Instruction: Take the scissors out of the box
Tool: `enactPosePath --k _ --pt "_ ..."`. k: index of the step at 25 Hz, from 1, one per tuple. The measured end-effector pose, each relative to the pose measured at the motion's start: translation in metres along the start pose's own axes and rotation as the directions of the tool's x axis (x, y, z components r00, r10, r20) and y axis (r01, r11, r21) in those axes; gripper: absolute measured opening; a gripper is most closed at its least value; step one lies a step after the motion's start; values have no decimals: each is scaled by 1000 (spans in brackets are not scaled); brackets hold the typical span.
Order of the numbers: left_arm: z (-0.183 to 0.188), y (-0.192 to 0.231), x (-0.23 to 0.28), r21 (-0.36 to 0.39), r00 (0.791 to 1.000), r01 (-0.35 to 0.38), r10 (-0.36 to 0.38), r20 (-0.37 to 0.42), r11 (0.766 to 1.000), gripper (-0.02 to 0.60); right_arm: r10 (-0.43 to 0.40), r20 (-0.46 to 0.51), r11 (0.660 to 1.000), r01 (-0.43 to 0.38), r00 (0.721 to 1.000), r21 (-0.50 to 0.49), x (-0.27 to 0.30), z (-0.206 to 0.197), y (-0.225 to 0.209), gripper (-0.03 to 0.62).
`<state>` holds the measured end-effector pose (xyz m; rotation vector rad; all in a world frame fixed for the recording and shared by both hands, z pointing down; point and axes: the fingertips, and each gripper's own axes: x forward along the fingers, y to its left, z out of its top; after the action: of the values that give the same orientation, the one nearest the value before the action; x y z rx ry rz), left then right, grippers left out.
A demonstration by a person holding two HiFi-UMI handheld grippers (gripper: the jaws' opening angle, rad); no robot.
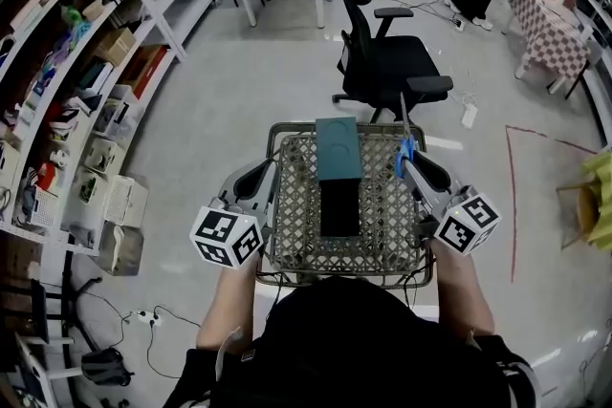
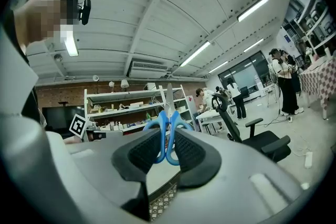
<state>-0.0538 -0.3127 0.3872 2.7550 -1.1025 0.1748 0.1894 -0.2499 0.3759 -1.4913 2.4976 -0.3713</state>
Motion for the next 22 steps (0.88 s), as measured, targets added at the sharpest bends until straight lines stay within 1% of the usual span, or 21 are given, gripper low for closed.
enactPosePath --k 4,11,17,22 --pt "6 -1 -3 -8 1000 -6 6 22 1000 6 -2 28 1000 2 1000 -3 -8 7 -1 97" --pt "3 1 -4 2 1000 -17 17 17 1000 6 23 72 999 -20 997 -47 -15 19 3 96" --pt "6 3 -3 15 1000 -27 26 14 1000 6 48 77 997 -42 996 -70 -14 23 8 95" --pt "11 5 -2 20 999 -38 38 22 999 6 56 89 997 -50 994 -65 -12 28 9 95"
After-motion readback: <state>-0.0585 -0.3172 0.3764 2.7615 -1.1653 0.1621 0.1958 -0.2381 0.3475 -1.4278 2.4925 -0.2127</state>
